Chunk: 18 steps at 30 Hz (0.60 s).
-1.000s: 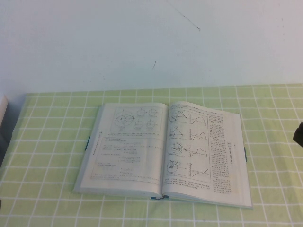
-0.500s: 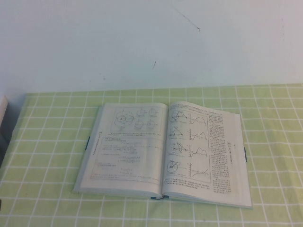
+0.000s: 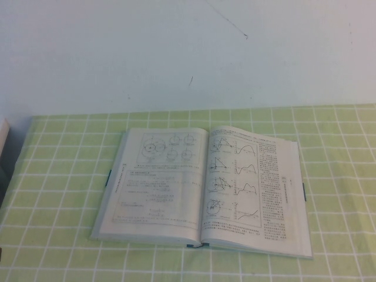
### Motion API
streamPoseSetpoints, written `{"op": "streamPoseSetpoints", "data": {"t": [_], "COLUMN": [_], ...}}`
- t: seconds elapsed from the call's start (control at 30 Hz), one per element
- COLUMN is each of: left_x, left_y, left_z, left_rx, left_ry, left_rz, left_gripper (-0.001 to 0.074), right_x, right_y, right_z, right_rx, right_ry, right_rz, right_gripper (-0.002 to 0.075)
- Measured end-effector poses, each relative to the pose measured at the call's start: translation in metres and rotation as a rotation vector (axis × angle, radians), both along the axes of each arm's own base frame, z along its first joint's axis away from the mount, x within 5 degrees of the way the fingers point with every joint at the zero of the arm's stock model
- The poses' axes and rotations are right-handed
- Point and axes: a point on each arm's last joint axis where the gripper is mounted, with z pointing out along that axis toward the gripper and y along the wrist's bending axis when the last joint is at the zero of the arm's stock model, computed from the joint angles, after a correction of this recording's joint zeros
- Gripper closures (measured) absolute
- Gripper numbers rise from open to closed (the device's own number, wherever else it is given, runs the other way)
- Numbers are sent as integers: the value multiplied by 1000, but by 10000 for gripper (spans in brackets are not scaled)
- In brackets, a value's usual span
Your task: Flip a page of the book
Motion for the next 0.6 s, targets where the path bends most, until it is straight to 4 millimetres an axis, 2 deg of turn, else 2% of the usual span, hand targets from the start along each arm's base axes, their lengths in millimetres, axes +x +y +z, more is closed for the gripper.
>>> {"op": "streamPoseSetpoints", "data": {"t": [0.1, 0.27, 0.47, 0.6], "left_x": [0, 0, 0, 0], "left_y": [0, 0, 0, 0], "left_z": [0, 0, 0, 0], "left_rx": [0, 0, 0, 0], "left_ry": [0, 0, 0, 0], "left_rz": [0, 0, 0, 0], "left_gripper": [738, 738, 738, 738], "right_x": [-8, -18, -28, -35], "right_y": [-4, -6, -10, -13], "right_z": [-21, -53, -94, -107], "right_rx": [33, 55, 150, 197], "right_ry": [-39, 2, 217, 308], "right_rz": [-13, -40, -140, -204], "right_gripper": [728, 728, 728, 728]}}
